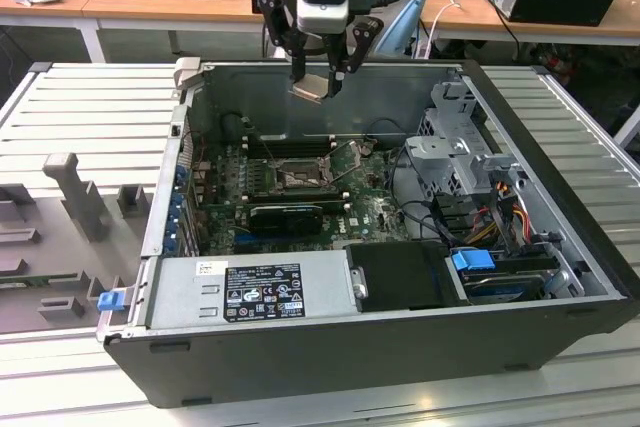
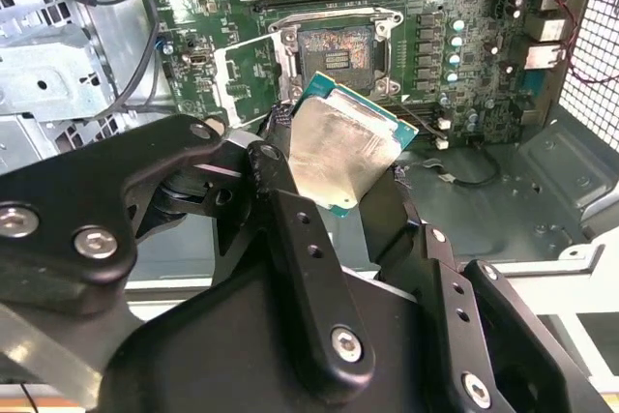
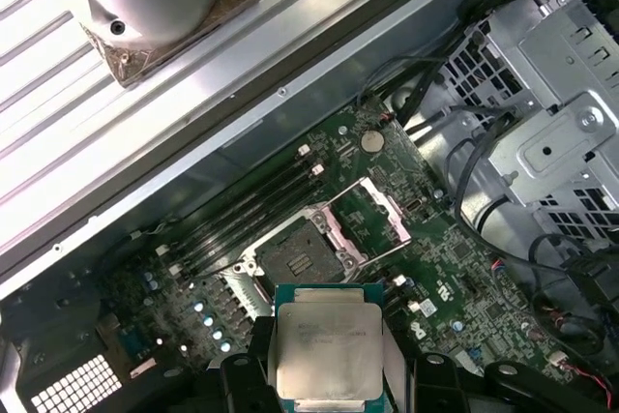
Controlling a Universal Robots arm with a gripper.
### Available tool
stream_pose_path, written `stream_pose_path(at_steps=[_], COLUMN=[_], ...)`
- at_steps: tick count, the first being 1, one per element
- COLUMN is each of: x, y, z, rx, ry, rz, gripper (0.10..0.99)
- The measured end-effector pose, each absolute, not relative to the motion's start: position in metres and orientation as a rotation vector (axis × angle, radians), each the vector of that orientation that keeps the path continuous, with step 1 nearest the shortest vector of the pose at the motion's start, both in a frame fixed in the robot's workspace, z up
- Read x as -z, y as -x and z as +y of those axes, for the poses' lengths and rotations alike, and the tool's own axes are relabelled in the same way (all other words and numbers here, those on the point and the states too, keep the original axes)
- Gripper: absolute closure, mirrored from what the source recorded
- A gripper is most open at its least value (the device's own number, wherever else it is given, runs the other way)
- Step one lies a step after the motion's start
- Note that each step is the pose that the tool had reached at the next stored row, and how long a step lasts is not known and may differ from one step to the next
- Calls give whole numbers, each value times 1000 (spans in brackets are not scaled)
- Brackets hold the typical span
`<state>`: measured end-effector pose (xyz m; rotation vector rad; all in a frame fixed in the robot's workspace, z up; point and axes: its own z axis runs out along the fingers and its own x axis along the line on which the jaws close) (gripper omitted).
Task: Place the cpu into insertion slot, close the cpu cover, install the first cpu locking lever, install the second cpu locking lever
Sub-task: 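Place the cpu into insertion slot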
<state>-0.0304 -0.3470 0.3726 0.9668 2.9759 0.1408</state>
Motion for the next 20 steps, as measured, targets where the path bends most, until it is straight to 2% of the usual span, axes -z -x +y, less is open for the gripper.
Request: stream_pose_path(at_steps=[20], x=[-372], y=[30], z=[-347], rx=[-140], ry=[-1082], rz=[2932], gripper=[557])
